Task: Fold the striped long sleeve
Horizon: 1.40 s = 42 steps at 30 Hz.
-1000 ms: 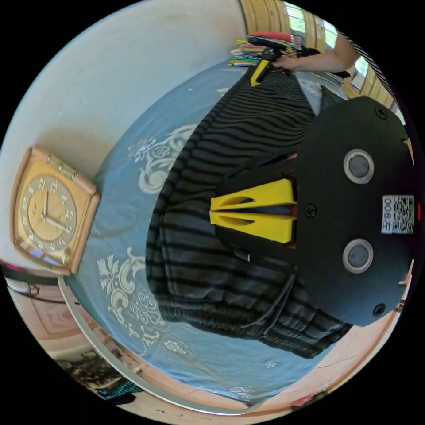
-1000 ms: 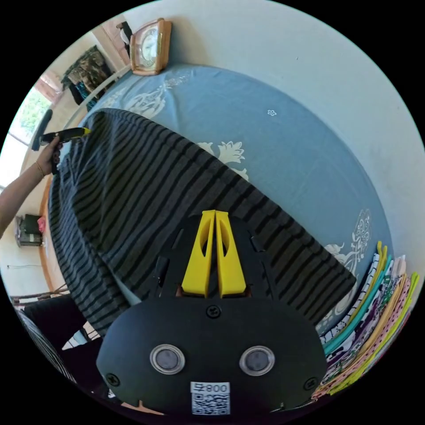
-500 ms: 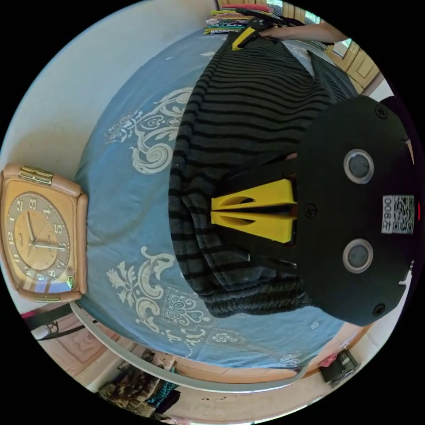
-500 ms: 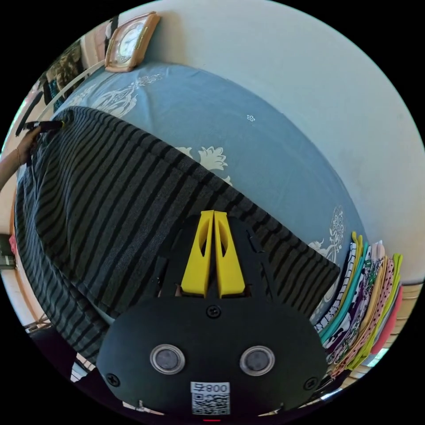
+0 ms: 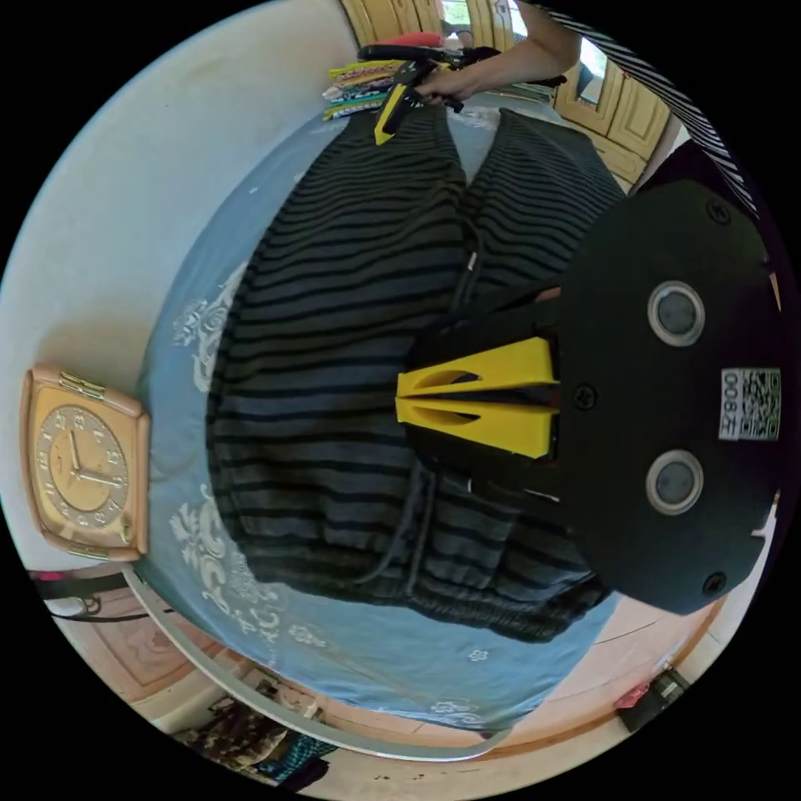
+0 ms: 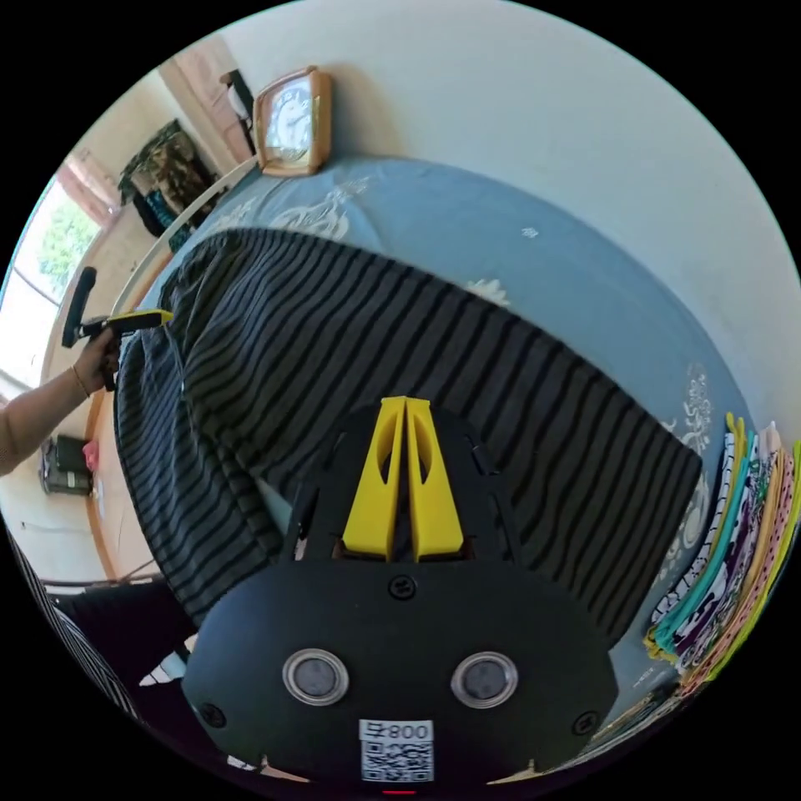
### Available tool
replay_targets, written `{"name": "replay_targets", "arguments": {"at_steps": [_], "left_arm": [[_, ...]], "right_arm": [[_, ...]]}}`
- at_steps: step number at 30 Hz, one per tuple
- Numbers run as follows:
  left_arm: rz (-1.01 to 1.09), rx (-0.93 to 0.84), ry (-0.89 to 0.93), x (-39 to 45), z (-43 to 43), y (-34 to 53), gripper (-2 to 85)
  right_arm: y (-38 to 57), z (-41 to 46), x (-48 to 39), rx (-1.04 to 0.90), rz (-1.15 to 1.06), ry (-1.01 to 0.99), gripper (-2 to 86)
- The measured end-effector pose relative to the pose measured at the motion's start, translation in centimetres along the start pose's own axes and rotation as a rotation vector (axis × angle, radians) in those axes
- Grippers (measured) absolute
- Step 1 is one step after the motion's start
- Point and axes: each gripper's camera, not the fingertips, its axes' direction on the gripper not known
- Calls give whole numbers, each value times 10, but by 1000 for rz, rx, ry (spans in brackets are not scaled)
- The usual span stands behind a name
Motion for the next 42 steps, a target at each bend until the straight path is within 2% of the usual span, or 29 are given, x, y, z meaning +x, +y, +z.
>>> {"name": "replay_targets", "arguments": {"at_steps": [1,2,4,7,12,16,18,19,20,22,26,28,31,32,34,38,42], "left_arm": [[4,-43,24,-8,13,3,2],[-16,28,69,-16,11,4,2],[-69,-16,131,-25,9,-7,2],[-2,3,101,-13,-12,-8,1],[10,1,188,2,-33,27,1],[15,-124,84,11,-22,65,1],[2,-230,43,5,-8,77,0],[-48,-170,85,-2,-13,81,0],[-129,-198,107,-10,-17,81,0],[-180,-128,97,-16,-35,82,0],[-278,-113,-69,-39,-58,84,1],[-299,-160,-89,-49,-50,85,1],[-312,-172,-74,-49,-40,83,1],[-310,-186,-97,-44,-42,80,2],[-265,-170,-112,-30,-51,75,2],[-140,22,54,7,-79,44,6],[87,92,205,54,-75,-18,16]], "right_arm": [[1,8,-2,-33,-7,8,1],[2,20,-1,-64,10,29,1],[-1,15,10,-42,41,-23,1],[-2,1,19,-11,45,-37,1],[36,-28,13,6,78,-115,1],[69,-32,9,-36,121,-159,1],[84,-18,10,-126,130,-161,1],[87,-11,11,-161,137,-157,1],[91,-2,16,-216,156,-170,1],[92,-14,22,-147,176,-194,1],[109,-46,19,-78,204,-172,1],[122,-44,15,-127,217,-169,1],[142,-13,13,-317,222,-117,0],[144,-14,16,-270,230,-134,0],[139,-13,21,-299,236,-172,0],[120,-38,31,-193,229,-144,0],[71,-58,59,-59,138,-53,1]]}}
